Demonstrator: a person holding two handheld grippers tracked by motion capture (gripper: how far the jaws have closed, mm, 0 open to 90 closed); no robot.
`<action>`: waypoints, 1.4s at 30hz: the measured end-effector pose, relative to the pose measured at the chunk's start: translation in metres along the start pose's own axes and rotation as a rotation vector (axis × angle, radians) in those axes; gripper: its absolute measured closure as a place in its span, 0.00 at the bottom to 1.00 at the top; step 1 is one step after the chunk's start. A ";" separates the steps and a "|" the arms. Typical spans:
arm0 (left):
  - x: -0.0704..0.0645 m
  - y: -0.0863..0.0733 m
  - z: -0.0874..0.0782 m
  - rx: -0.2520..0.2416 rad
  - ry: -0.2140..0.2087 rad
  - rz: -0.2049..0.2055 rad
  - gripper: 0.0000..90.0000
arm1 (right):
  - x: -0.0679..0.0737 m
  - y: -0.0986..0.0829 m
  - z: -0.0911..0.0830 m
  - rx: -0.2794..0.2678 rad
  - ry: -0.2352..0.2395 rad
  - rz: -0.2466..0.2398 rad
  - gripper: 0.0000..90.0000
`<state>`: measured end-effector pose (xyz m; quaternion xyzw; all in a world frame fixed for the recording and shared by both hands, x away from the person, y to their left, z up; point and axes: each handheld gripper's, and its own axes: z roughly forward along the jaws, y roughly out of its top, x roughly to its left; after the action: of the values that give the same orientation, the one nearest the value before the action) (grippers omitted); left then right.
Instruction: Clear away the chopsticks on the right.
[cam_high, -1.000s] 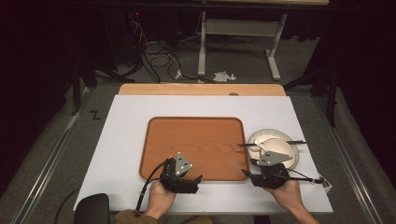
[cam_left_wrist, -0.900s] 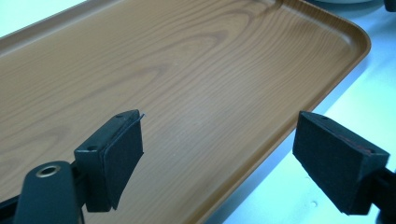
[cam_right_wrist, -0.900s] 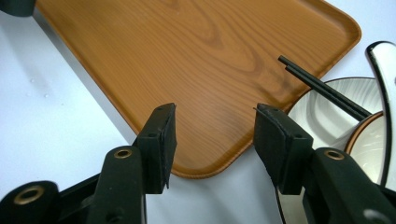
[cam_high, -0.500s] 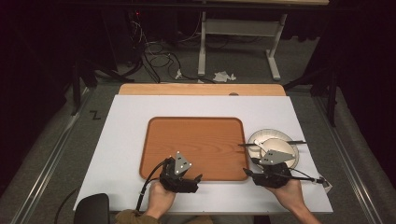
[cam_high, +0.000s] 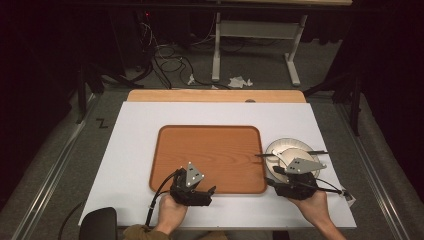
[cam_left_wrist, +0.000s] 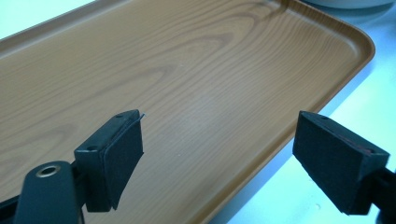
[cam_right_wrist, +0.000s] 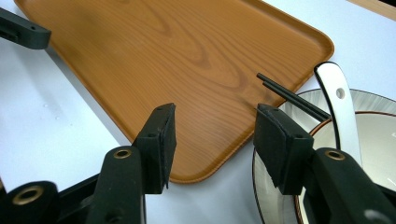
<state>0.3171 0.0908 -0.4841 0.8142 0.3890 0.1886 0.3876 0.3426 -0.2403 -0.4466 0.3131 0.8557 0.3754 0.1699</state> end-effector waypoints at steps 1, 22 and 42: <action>0.000 0.000 0.000 -0.001 0.000 -0.001 0.18 | 0.000 0.000 0.000 -0.002 0.001 -0.001 0.55; 0.000 0.003 -0.005 -0.018 0.024 0.034 0.18 | -0.024 0.012 -0.023 -0.072 -0.039 0.067 0.60; 0.004 0.002 -0.006 -0.014 0.025 0.017 0.18 | -0.095 0.029 -0.033 -0.048 -0.200 0.174 0.73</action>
<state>0.3169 0.0959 -0.4787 0.8124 0.3854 0.2047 0.3867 0.4079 -0.3055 -0.3981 0.4180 0.7948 0.3759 0.2288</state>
